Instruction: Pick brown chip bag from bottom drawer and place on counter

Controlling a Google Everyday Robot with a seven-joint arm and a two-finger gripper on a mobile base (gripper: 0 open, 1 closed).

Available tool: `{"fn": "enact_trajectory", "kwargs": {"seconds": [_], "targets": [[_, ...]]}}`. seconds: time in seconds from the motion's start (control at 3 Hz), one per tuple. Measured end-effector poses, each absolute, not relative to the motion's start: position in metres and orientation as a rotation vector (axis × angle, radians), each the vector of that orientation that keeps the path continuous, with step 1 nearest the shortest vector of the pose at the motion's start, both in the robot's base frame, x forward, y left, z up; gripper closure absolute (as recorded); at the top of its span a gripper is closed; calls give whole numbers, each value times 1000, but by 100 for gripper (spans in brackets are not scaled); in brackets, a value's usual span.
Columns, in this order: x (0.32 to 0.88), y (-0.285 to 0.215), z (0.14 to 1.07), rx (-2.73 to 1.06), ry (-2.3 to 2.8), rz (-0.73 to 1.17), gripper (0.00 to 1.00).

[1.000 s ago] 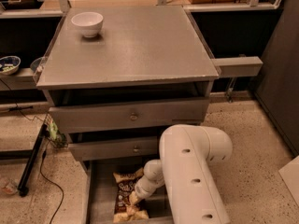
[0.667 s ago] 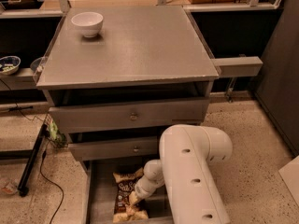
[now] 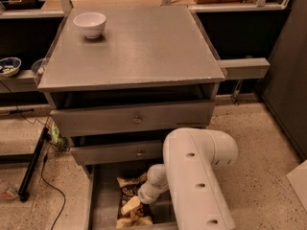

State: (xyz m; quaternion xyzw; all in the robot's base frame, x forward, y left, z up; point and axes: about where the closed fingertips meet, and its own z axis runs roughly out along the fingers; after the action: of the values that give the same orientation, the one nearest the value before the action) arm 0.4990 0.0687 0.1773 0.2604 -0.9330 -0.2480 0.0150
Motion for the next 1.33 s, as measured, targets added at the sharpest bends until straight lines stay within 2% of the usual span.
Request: {"fn": "enact_trajectory", "kwargs": {"seconds": [1.33], "targets": [[504,73,150,770,-2886,-718,0]]}}
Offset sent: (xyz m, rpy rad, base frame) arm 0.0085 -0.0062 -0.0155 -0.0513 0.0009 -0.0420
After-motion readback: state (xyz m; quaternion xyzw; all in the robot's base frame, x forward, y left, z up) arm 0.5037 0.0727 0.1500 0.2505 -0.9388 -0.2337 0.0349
